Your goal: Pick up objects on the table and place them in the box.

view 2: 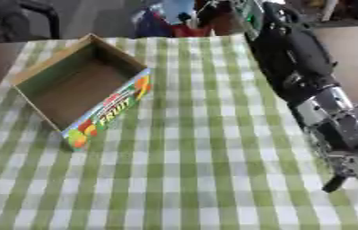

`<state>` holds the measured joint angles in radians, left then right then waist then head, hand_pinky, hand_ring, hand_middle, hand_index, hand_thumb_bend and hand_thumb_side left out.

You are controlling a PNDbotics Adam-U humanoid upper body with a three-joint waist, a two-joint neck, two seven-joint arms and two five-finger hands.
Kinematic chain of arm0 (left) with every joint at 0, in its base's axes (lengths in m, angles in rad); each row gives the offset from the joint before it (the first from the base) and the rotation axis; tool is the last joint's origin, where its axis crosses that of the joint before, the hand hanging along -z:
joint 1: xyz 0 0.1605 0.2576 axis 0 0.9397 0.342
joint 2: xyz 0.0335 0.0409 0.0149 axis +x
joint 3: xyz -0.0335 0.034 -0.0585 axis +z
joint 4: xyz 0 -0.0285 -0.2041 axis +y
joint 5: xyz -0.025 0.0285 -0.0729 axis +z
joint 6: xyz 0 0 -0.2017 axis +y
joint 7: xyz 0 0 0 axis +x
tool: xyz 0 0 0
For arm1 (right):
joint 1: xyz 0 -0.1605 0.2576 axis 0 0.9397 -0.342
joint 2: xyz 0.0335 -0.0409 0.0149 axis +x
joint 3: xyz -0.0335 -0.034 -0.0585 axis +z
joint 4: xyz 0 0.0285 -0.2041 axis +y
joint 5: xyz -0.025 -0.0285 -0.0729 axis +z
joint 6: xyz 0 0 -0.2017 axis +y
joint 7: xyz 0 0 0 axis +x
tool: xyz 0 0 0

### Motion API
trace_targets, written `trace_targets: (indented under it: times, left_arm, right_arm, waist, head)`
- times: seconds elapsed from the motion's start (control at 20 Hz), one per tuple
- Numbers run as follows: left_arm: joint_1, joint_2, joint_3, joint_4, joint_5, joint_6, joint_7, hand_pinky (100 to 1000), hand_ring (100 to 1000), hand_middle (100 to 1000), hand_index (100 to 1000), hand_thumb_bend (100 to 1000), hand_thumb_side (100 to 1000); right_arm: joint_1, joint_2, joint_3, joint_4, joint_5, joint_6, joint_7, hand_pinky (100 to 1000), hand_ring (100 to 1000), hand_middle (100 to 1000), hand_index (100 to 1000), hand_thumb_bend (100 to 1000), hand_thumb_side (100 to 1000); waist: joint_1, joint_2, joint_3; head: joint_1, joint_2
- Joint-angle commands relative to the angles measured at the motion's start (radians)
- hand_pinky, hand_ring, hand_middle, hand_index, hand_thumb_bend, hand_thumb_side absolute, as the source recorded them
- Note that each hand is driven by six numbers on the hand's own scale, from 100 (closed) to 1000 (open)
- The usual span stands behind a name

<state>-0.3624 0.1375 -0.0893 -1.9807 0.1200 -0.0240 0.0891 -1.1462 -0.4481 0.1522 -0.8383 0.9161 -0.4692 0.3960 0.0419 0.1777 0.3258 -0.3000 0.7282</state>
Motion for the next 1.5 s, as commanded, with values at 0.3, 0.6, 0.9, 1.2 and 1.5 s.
trace_targets:
  times: [0.3,0.6,0.9,1.2,1.5]
  left_arm:
    - [-0.021,-0.007,-0.007,-0.019,0.008,-0.003,-0.011,639,709,665,840,168,393]
    - [-0.022,-0.009,-0.006,-0.019,0.011,-0.003,-0.010,638,708,665,840,169,394]
    - [-0.017,-0.008,-0.005,-0.019,0.011,-0.002,-0.009,638,709,665,841,167,395]
    - [-0.003,-0.006,0.002,-0.019,0.008,-0.001,-0.002,638,709,665,841,166,394]
    - [0.018,0.001,0.019,-0.019,-0.002,0.002,0.018,637,709,665,841,166,393]
  right_arm:
    - [-0.018,0.146,0.026,0.047,0.076,0.039,0.053,831,830,470,637,100,154]
    - [-0.001,0.177,0.031,0.065,0.136,0.058,0.036,962,971,960,1000,179,296]
    - [-0.001,0.163,0.048,-0.020,0.193,0.049,-0.086,996,997,1000,1000,528,452]
    - [0.009,0.122,0.051,-0.166,0.101,0.068,-0.221,907,951,980,1000,471,459]
    - [0.091,0.028,0.029,-0.391,-0.390,0.185,-0.287,749,877,871,916,326,448]
  waist:
    - [-0.003,-0.017,0.031]
    - [-0.002,-0.017,0.034]
    - [-0.004,-0.023,0.021]
    - [0.000,-0.035,-0.008]
    - [-0.001,-0.046,-0.070]
  head:
    - [-0.022,0.008]
    - [-0.026,0.012]
    - [-0.018,0.021]
    - [0.003,0.032]
    - [0.060,0.041]
